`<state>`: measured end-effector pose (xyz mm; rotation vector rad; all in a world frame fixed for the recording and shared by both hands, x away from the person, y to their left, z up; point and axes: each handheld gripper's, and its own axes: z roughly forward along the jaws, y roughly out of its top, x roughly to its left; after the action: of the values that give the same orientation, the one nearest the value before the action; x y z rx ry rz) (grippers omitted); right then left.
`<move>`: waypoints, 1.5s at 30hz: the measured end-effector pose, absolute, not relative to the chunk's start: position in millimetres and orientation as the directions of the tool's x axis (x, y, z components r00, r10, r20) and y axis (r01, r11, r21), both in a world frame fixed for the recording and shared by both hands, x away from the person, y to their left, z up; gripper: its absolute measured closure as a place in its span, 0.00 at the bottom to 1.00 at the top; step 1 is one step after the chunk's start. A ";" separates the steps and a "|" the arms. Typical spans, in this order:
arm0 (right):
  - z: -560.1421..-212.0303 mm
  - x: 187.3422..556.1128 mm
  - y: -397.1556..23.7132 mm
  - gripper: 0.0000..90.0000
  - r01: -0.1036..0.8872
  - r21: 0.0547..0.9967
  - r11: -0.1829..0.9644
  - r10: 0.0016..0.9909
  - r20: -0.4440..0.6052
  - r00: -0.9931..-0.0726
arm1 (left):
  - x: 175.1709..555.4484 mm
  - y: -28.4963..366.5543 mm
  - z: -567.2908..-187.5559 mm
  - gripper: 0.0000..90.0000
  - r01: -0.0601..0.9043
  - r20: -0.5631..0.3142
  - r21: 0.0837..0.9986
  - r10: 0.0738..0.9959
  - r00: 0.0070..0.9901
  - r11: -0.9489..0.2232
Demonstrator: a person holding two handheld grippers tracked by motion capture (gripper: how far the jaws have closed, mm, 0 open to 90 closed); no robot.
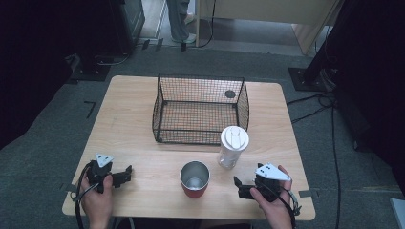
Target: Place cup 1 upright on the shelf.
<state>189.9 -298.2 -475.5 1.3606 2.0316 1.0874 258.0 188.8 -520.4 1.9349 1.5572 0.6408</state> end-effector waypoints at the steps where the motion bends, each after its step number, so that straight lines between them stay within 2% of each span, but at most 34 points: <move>1: -474.5 189.1 -296.2 0.01 0.547 0.813 0.201 0.911 0.051 -0.410 | 258.0 188.8 -520.3 0.00 0.706 0.015 0.690 0.978 0.208 -0.161; 45: -459.2 163.2 -214.1 0.01 0.455 0.846 0.278 0.776 0.081 -0.625 | 258.0 188.6 -520.4 0.00 0.705 0.014 0.691 0.978 0.206 -0.158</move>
<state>163.2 -214.1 -459.2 1.1173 2.2061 1.2812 258.0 188.6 -520.4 1.9313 1.5584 0.6408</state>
